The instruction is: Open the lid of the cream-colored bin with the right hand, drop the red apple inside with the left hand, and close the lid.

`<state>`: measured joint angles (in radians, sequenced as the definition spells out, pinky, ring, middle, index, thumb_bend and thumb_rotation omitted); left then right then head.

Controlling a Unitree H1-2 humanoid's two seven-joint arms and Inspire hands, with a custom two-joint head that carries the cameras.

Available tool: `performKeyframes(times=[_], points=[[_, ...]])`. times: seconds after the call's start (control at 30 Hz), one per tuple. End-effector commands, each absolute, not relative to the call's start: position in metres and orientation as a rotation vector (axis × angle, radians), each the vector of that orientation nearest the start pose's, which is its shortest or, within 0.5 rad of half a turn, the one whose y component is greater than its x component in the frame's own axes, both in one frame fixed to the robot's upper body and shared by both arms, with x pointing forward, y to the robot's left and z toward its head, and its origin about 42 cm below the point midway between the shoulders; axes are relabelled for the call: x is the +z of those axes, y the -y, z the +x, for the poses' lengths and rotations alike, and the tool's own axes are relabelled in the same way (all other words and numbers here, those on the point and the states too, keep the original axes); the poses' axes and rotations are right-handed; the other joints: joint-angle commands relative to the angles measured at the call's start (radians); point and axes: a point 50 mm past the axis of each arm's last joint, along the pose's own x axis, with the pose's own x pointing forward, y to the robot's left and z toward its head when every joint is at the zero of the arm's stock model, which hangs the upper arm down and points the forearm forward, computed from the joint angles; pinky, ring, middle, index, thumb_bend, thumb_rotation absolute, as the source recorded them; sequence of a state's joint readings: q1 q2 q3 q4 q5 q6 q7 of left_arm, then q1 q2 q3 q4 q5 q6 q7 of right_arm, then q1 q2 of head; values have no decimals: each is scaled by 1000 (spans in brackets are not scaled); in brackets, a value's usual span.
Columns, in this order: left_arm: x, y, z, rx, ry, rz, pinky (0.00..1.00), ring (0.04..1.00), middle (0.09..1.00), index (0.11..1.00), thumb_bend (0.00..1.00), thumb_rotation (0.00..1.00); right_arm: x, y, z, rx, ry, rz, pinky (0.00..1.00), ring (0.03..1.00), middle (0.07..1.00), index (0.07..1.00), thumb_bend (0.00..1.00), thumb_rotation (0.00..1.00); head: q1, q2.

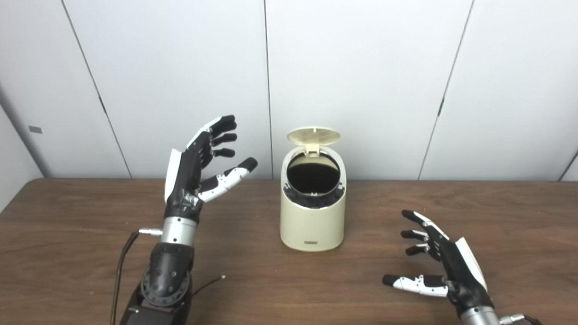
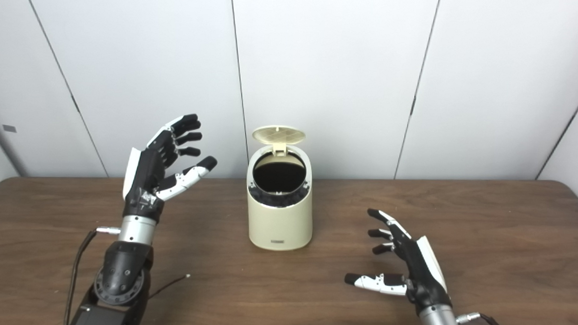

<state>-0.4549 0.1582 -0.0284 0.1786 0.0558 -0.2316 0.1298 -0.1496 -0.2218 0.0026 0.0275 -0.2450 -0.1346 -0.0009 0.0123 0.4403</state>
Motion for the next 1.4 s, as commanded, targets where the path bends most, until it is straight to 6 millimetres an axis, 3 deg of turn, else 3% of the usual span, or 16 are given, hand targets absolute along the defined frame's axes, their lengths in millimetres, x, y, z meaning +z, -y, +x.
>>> performKeyframes(times=[0.0, 0.17, 0.37, 0.47, 0.57, 0.73, 0.93, 1.27, 1.37], points=[[234, -226, 419, 5, 553, 169, 615, 695, 766, 808, 712, 286, 174, 269, 343, 36, 388, -451, 629, 760, 892, 851, 702, 125, 0, 0], [216, -238, 415, 0, 494, 140, 535, 649, 725, 785, 721, 241, 192, 266, 354, 44, 416, -447, 645, 768, 882, 867, 725, 241, -1, -7], [183, -248, 407, -31, 439, 119, 549, 644, 728, 768, 737, 173, 239, 254, 375, 99, 518, -553, 669, 773, 864, 850, 731, 210, -6, -19], [164, -250, 402, -37, 407, 109, 559, 651, 723, 763, 734, 141, 263, 249, 386, 121, 558, -615, 642, 763, 873, 838, 753, 272, -11, -32], [143, -249, 394, -41, 357, 89, 544, 636, 714, 753, 737, 88, 291, 242, 394, 141, 574, -648, 641, 765, 902, 834, 757, 238, -11, -32], [116, -248, 381, -65, 285, 66, 572, 655, 727, 760, 729, 82, 320, 228, 411, 159, 600, -700, 630, 751, 796, 818, 780, 215, -8, -36], [92, -249, 368, -96, 236, 73, 594, 671, 733, 762, 740, 104, 353, 212, 425, 172, 606, -867, 603, 761, 830, 832, 691, 532, -7, -39], [74, -243, 360, -113, 213, 76, 605, 674, 728, 750, 729, 77, 390, 189, 444, 222, 591, -1016, 711, 862, 894, 877, 649, 753, -3, -42], [73, -241, 360, -113, 209, 78, 611, 678, 731, 752, 727, 97, 396, 181, 452, 252, 569, -1097, 770, 908, 911, 881, 653, 766, -1, -43]])
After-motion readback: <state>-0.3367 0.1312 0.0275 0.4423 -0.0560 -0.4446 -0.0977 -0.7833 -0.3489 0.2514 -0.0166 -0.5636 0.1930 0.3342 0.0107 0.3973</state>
